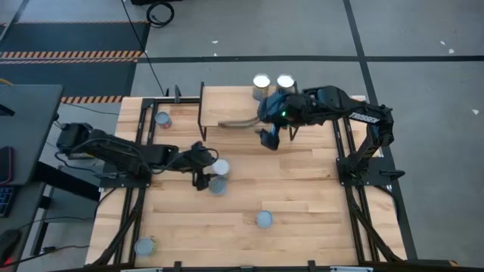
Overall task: Pick and place cans onto a shelf
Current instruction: Put the canned peaches on the shelf aligned with the other canned peaches
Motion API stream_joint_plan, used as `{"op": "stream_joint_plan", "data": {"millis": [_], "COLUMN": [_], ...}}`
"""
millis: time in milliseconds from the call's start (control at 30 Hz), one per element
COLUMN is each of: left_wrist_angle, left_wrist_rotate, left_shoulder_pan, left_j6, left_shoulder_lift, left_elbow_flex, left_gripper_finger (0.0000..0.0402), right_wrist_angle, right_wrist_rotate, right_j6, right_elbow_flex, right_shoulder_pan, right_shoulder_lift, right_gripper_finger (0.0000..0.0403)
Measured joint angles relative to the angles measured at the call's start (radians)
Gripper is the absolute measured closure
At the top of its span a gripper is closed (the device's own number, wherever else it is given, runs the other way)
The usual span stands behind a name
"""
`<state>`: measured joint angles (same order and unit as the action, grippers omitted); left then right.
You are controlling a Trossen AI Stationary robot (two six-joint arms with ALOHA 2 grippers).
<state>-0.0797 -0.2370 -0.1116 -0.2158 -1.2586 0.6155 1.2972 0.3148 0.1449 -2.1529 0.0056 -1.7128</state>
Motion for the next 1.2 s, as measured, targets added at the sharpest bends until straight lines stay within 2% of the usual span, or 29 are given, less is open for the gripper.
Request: {"op": "stream_joint_plan", "data": {"millis": [133, 233, 367, 533, 600, 700, 833, 967, 1200], "left_wrist_angle": [0.116, 0.092, -0.084, -0.442, -0.55, -0.669, -0.731, -0.723, -0.758], "left_wrist_rotate": [-0.016, -0.024, -0.025, -0.032, -0.033, -0.044, -0.082, -0.084, -0.048], "left_shoulder_pan": [0.0, 0.0, 0.0, 0.019, 0.027, 0.037, 0.036, 0.035, -0.012], "left_j6": [-0.005, -0.011, -0.054, -0.068, -0.084, -0.101, -0.128, -0.161, -0.158], "left_shoulder_lift": [-0.036, -0.035, 0.018, 0.098, 0.129, 0.18, 0.281, 0.362, 0.424], "left_elbow_flex": [0.0, 0.019, 0.141, 0.363, 0.435, 0.506, 0.546, 0.541, 0.539], "left_gripper_finger": [0.0096, 0.0097, 0.0097, 0.0102, 0.0106, 0.0114, 0.0126, 0.0136, 0.0148], "right_wrist_angle": [-0.003, -0.036, -0.16, -0.42, -0.497, -0.51, -0.517, -0.528, -0.695], "right_wrist_rotate": [-0.034, -0.068, -0.134, -0.219, -0.298, -0.371, -0.384, -0.374, -0.367], "right_j6": [-0.058, -0.102, -0.125, -0.213, -0.215, -0.215, -0.23, -0.237, -0.287], "right_elbow_flex": [0.076, 0.163, 0.304, 0.437, 0.447, 0.435, 0.407, 0.406, 0.406], "right_shoulder_pan": [0.046, 0.072, 0.085, 0.067, 0.053, 0.044, 0.043, 0.03, 0.016], "right_shoulder_lift": [-0.001, -0.001, -0.002, -0.017, -0.044, -0.125, -0.205, -0.248, -0.291], "right_gripper_finger": [0.0032, 0.0032, 0.0029, 0.0008, 0.0005, 0.0004, 0.0004, 0.0003, 0.0003]}}
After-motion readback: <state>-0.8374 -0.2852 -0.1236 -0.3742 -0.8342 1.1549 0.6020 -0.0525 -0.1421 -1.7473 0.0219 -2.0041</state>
